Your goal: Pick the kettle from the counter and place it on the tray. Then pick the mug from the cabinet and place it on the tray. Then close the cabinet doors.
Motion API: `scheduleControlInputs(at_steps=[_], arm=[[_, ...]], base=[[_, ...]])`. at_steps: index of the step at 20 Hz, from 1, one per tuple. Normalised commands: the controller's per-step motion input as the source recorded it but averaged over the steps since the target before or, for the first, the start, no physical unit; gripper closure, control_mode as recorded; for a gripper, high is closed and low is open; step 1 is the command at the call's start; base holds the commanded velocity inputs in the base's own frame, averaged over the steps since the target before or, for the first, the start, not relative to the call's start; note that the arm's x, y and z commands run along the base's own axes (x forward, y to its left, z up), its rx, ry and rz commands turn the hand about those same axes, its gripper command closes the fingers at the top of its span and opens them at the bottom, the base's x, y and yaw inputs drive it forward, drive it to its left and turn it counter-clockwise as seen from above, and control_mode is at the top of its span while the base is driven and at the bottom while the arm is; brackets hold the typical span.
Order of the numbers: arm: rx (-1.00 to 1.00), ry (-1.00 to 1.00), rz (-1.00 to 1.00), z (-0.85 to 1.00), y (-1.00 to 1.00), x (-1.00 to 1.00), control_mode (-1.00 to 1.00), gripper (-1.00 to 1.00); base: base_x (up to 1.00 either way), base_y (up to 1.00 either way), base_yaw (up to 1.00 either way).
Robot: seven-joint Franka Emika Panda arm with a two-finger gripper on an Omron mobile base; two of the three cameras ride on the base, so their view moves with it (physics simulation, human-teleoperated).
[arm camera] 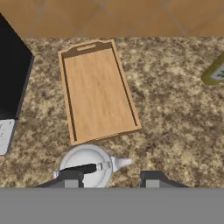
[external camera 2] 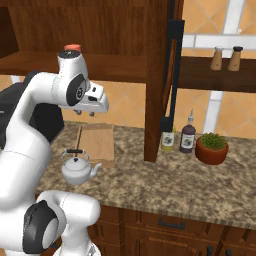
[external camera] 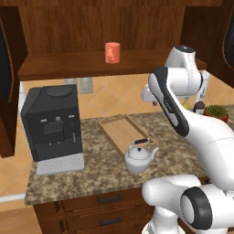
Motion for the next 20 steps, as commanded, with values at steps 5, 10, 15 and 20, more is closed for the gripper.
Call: scheduleControlInputs(at_steps=[5, 10, 15, 20], arm=[[0.04, 0.0, -0.02, -0.18, -0.02, -0.3, -1.0, -1.0], [0.03, 0.0, -0.22, -0.38, 0.21, -0.51, -1.0, -1.0], [0.01, 0.02, -0.25, -0.47, 0.4, -0.11, -1.0, -1.0], [0.2, 0.03, -0.3, -0.54, 0.3, 0.04, -1.0, -1.0]], base=[[0.0, 0.0, 0.0], [0.0, 0.0, 0.0], [0.0, 0.0, 0.0], [0.0, 0.0, 0.0]])
